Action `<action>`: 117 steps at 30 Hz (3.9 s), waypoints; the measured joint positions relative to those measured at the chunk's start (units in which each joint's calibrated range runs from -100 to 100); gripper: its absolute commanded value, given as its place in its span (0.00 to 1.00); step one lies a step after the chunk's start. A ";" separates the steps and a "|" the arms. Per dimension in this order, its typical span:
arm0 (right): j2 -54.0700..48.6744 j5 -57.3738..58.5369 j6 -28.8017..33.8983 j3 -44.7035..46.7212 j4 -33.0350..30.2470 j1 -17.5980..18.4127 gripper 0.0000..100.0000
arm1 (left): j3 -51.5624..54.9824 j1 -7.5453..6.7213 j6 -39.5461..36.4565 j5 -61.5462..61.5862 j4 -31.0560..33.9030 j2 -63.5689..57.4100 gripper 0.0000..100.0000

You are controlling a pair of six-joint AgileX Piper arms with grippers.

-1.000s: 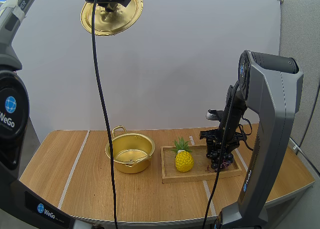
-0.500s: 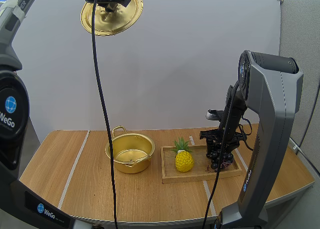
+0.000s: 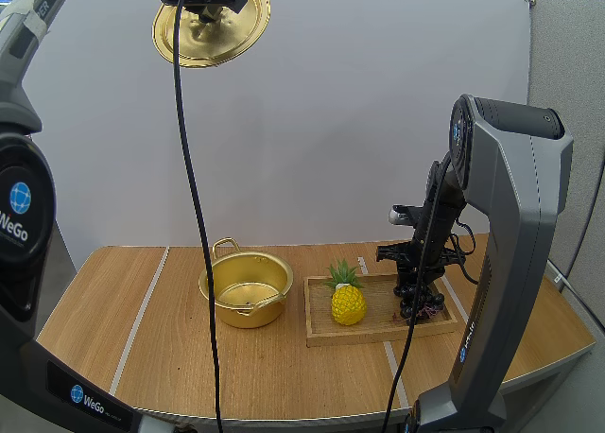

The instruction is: Open the pot, put the grape inside, and close it

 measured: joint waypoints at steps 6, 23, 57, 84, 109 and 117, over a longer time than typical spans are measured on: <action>0.00 0.00 0.00 0.00 0.00 0.00 0.00 | 0.00 0.00 0.00 0.00 0.00 0.00 0.00; -25.07 3.39 0.00 -1.67 0.24 -0.07 0.00 | 0.00 0.00 0.00 0.00 0.00 0.00 0.00; -27.56 12.22 -3.48 -10.80 3.26 23.08 0.00 | 0.00 0.00 0.00 0.00 0.10 0.00 0.00; -10.45 2.95 -4.65 -18.65 4.24 26.91 0.00 | 0.00 0.00 0.00 0.00 0.10 0.00 0.00; -3.29 9.11 -4.65 -19.15 4.59 28.89 0.00 | 0.00 0.00 0.00 0.00 0.10 0.00 0.00; -3.07 5.22 -4.65 -14.09 5.16 28.89 0.00 | 0.00 0.00 0.00 0.00 0.10 0.00 0.00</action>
